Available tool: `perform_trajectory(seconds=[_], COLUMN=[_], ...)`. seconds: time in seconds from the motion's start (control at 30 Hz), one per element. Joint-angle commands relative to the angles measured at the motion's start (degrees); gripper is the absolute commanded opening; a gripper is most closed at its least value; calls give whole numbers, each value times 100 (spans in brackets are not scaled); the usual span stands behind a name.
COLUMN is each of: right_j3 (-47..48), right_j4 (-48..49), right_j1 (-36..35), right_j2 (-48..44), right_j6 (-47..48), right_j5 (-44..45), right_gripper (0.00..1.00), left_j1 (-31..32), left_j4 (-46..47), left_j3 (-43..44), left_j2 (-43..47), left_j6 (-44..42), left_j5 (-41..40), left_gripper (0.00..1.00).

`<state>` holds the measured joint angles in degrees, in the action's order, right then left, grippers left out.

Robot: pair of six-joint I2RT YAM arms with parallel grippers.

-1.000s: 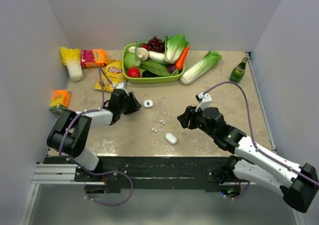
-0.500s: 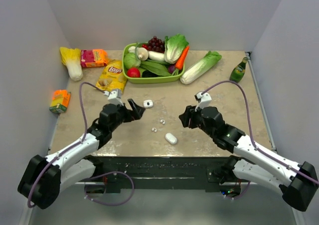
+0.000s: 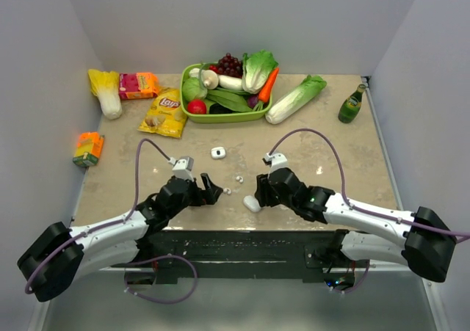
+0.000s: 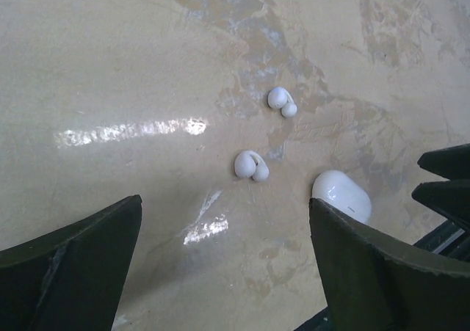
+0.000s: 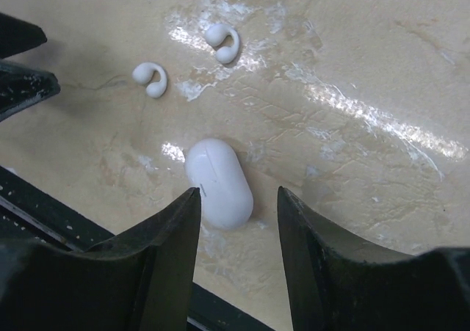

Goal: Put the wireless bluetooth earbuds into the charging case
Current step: Pick up the charging case from the center of the board.

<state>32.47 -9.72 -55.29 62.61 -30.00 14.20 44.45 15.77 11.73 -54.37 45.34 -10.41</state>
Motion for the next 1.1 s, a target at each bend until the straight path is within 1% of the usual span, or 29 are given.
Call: perform_trajectory(seconds=[0.0,0.03,0.17,0.23,0.3,0.33,0.37,0.4,0.43,0.53,0.6,0.63,0.73,0.8,0.83,0.87,0.9,0.93,0.97,1.0,1.03,1.07], right_j3=[-127,-170,-425,-557,-610,-715,-742,-768,-751,-585,-453,-313,-32,145,189,224,277,286,304,321,339,348], right_j4=[5,31,145,84,66,127,136,128,32,-345,-557,-723,-996,-1102,-1172,-1199,-1208,-1208,-1199,-1199,-1182,-1164], right_j1=[0,9,-43,-52,-61,-61,-52,-61,-52,-52,-61,-61,-61,-61,-61,-61,-61,-61,-61,-61,-61,-61], right_j2=[-56,-117,-240,-249,-319,-415,-608,-749,-889,-1504,-1969,-2137,-2550,-2657,-2736,-2771,-2806,-2850,-2868,-2894,-2912,-2930], right_j6=[-700,-761,-964,-1147,-1288,-1402,-1456,-1491,-1535,-1483,-1386,-1238,-983,-885,-824,-797,-771,-736,-718,-709,-674,-665], right_j5=[382,330,136,250,294,294,320,338,417,679,812,865,1094,1234,1278,1331,1392,1393,1410,1428,1445,1463], right_gripper=[49,47,35,33,32,32,33,33,34,38,40,40,42,43,44,44,44,45,45,45,45,45], left_j1=[161,213,222,301,467,747,898,1064,1336,1654,1690,1699,1699,1690,1690,1699,1690,1690,1690,1681,1655,1620], left_j4=[174,163,497,716,613,464,253,-132,-310,-749,-873,-883,-1014,-1076,-1241,-1417,-1567,-1568,-1568,-1951,-2016,-2069], left_j3=[294,278,-30,-48,196,364,566,977,1181,1841,2156,2237,2544,2720,2817,2931,3080,3125,3151,3239,3283,3336], left_j2=[-249,-224,31,-38,-205,-458,-608,-767,-1055,-1478,-1655,-1821,-2173,-2288,-2384,-2420,-2429,-2412,-2368,-2342,-2315,-2332], left_j6=[-60,-61,53,-7,-183,-253,-411,-499,-578,-851,-895,-913,-834,-799,-738,-494,-474,-448,-221,-97,-70,-261], left_j5=[225,111,197,407,383,173,6,-161,-441,-628,-515,-331,-207,-224,-529,-723,-795,-1030,-1111,-1268,-1409,-1367], left_gripper=[100,100,100,100,100,100,100,100,100,100,100,100,100,100,100,100,100,100,100,100,100,100])
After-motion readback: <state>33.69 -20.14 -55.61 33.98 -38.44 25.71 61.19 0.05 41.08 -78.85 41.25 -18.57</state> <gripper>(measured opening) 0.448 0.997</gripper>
